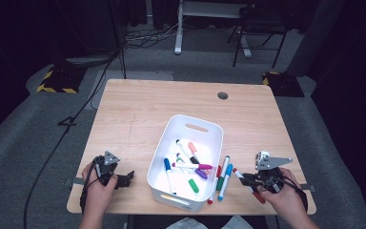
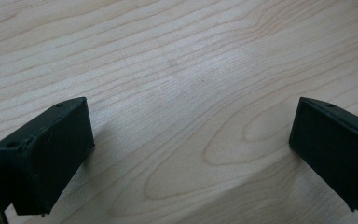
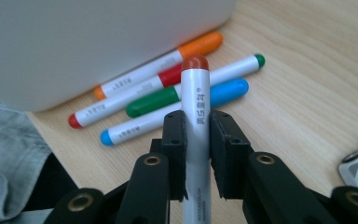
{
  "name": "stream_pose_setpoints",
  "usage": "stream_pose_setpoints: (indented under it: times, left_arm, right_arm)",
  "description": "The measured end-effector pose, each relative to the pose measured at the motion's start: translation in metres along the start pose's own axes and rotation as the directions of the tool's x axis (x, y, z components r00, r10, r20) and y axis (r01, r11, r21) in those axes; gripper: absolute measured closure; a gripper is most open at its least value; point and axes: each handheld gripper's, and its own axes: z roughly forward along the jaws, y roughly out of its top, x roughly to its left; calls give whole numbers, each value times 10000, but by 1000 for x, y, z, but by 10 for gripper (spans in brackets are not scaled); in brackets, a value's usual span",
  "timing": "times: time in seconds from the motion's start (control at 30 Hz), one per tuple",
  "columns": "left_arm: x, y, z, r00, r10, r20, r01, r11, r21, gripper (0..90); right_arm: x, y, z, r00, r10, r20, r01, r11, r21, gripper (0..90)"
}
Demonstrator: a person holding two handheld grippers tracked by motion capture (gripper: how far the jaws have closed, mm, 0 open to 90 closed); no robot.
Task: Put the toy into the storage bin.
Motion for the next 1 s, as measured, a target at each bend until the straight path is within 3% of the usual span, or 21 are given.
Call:
stream_pose_setpoints:
  times: [0.63,1.0]
  left_arm:
    - [0,1,1,10000,-30,15,30,10000,11,0]
    - [3,1,0,9999,147,84,-147,9999,37,0]
  right_arm:
    - [7,63,-32,9920,-794,-985,734,9953,-628,766]
    - [13,102,-22,9861,-1251,-1093,1190,9911,-604,766]
